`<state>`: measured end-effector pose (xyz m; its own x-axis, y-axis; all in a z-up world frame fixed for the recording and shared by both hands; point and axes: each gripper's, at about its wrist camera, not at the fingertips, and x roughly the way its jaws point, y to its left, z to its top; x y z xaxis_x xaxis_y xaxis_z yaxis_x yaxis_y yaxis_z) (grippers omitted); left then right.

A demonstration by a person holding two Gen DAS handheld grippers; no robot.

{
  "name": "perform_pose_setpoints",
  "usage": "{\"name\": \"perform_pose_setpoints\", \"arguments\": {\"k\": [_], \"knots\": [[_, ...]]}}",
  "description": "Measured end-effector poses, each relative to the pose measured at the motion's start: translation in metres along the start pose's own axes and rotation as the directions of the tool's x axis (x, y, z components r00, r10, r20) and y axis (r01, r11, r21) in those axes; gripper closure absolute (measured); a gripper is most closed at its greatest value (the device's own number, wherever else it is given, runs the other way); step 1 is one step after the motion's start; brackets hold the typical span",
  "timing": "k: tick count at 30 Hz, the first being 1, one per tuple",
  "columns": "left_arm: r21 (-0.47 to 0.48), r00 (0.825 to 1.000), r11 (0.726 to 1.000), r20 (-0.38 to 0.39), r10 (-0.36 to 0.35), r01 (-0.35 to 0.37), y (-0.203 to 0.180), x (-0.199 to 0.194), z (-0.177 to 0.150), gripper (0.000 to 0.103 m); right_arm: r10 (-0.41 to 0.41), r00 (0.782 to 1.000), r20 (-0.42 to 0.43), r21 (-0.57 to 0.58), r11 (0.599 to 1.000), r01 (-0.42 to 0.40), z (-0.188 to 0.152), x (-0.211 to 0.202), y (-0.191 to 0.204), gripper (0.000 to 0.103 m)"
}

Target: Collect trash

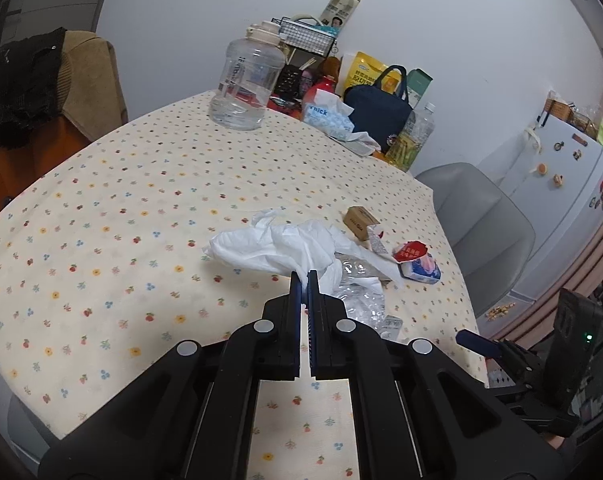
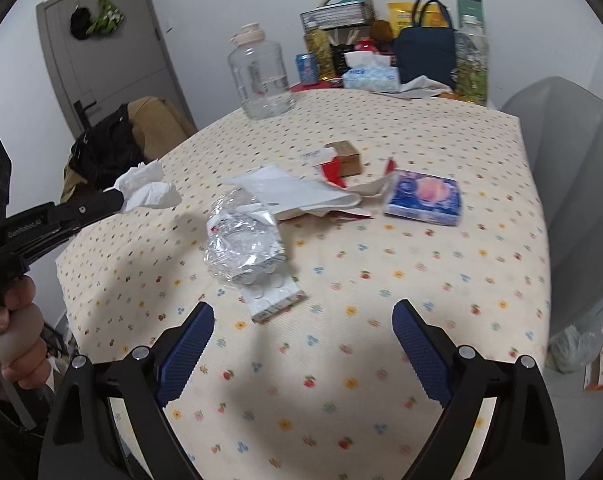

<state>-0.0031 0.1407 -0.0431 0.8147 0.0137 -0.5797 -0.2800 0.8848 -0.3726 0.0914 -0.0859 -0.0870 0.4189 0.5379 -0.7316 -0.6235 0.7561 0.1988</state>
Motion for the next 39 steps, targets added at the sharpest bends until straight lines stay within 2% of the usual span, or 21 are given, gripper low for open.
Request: {"name": "perform_pose_setpoints", "arguments": {"k": [8,11,13,14,17,23,30,39], "knots": [[-0.014,1.0,1.0,0.001,0.011,-0.011,0.011,-0.005,-0.003,0.1,-0.023,0.998,-0.059,-0.092,0.996,0.018,0.008,0.035,0.022,0.016],[-0.013,1.0,1.0,-0.002,0.006,-0.006,0.009,-0.004,-0.003,0.1,-0.015,0.996,-0.089,-0.098,0.995,0.006,0.008,0.045,0.022,0.036],[-0.009,1.0,1.0,-0.004,0.002,-0.002,0.007,-0.002,-0.003,0.099,-0.002,0.993,-0.115,-0.092,0.996,-0.009,0.005,0.049,0.021,0.066],[-0.007,1.0,1.0,-0.005,0.0,0.0,0.006,-0.002,-0.004,0.099,-0.011,0.995,-0.104,-0.096,0.995,0.001,0.004,0.047,0.02,0.067],[-0.002,1.0,1.0,-0.008,-0.007,0.007,0.002,0.0,-0.004,0.099,0.031,0.994,-0.102,-0.077,0.996,-0.039,0.002,0.039,0.016,0.068],[0.015,0.999,0.999,-0.013,-0.031,0.032,-0.011,0.003,-0.006,0.099,0.021,0.998,-0.058,-0.063,0.998,-0.025,-0.002,0.014,0.009,0.068],[0.062,0.997,0.995,-0.022,-0.079,0.08,-0.039,0.01,-0.003,0.099,-0.009,1.0,0.006,0.002,1.0,0.009,-0.005,-0.022,-0.01,0.068],[0.148,0.987,0.976,-0.045,-0.155,0.16,-0.092,0.024,-0.004,0.099,-0.08,0.995,0.068,0.083,0.994,0.074,-0.015,-0.067,-0.048,0.068]]}}
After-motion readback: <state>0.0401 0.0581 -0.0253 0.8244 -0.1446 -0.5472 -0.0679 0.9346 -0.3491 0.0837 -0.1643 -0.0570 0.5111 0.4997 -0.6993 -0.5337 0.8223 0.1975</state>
